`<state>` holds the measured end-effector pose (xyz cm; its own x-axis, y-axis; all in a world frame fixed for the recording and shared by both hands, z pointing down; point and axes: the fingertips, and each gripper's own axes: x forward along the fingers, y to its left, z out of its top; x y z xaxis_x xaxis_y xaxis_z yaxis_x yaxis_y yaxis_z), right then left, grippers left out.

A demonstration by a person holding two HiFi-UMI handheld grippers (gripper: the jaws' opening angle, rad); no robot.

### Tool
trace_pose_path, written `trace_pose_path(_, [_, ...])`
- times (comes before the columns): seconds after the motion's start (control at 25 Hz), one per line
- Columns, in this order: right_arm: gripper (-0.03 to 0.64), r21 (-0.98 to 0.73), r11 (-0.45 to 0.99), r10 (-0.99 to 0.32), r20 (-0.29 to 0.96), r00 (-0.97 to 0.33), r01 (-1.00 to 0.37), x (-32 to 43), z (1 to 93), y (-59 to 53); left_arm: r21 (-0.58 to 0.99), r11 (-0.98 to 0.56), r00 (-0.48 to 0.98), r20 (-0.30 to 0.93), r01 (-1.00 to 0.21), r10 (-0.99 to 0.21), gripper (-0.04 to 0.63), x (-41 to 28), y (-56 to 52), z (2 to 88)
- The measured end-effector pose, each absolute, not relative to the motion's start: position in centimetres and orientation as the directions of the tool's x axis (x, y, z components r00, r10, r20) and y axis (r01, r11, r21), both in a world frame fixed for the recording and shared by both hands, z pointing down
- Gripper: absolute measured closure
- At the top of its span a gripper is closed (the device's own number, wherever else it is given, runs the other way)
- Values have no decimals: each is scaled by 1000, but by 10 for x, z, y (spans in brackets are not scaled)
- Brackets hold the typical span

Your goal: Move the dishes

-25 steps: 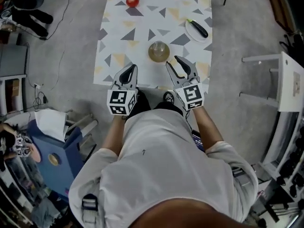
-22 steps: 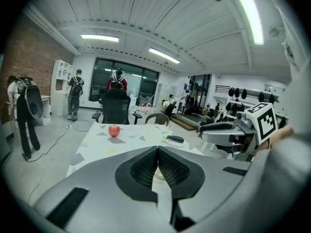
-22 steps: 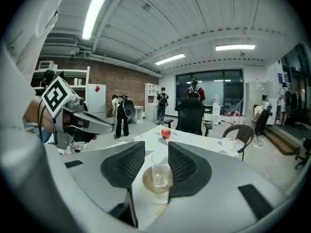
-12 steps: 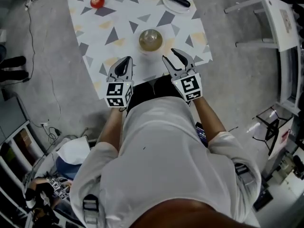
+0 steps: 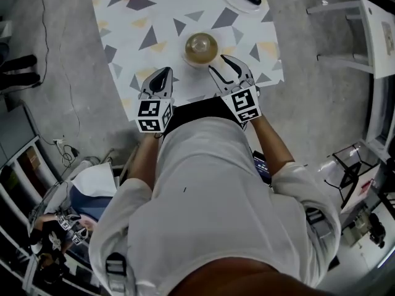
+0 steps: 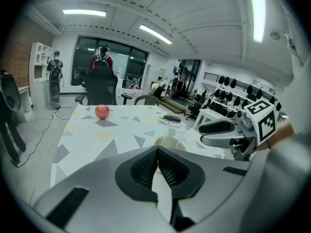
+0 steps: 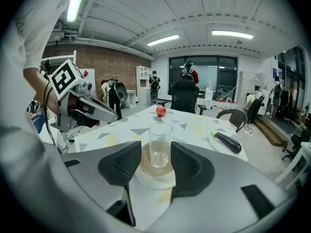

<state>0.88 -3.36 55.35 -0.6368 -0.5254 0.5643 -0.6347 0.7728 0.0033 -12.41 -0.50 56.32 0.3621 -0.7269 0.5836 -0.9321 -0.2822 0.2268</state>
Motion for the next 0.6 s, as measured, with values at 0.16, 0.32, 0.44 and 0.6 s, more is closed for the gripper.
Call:
trace_pose_path(0.16, [413, 6, 831, -456, 579, -676, -556, 4, 565, -46, 210, -220, 304, 610, -953, -732, 575, -124, -5, 567])
trace_pose_path(0.32, [394, 4, 881, -392, 569, -723, -473, -2, 577, -57, 214, -147, 250, 621, -966, -743, 575, -123, -2, 568])
trace_pose_path(0.44, [367, 31, 919, -338, 577, -743, -394, -12, 583, -63, 216, -88, 207, 630, -972, -748, 575, -127, 3, 568])
trace_pose_path(0.6, [359, 26, 943, -283, 583, -762, -331, -24, 588, -72, 216, -2, 142, 638, -976, -757, 575, -138, 11, 568])
